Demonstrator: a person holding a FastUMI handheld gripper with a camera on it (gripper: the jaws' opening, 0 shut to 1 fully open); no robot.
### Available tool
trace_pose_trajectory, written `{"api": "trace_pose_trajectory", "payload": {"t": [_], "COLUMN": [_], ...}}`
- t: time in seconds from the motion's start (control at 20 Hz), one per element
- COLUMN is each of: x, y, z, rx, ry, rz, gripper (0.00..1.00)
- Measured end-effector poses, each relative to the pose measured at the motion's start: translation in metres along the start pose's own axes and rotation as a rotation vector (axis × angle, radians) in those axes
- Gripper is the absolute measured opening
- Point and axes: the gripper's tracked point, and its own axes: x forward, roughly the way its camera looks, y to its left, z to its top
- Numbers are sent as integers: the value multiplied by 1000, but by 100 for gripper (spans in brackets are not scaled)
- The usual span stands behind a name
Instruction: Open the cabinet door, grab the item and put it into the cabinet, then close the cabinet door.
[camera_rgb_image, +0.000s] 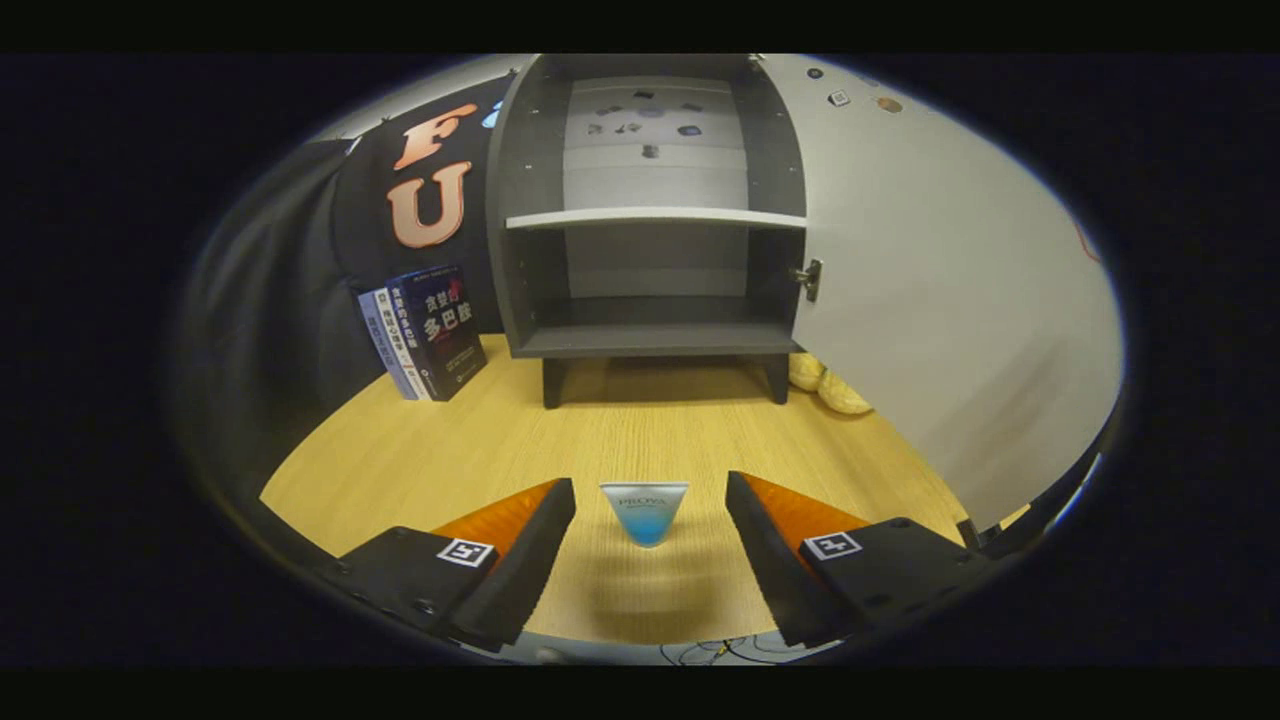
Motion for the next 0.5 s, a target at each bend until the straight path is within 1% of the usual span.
{"api": "trace_pose_trajectory", "payload": {"t": [0.3, 0.4, 0.45, 0.5], "x": [39, 49, 53, 57], "y": [8, 7, 7, 7], "z": [-37, -45, -48, -50], "rx": [-14, -12, -7, 0], "ry": [120, 146, 156, 162], "rz": [25, 16, 11, 9], "gripper": [97, 90, 81, 77]}}
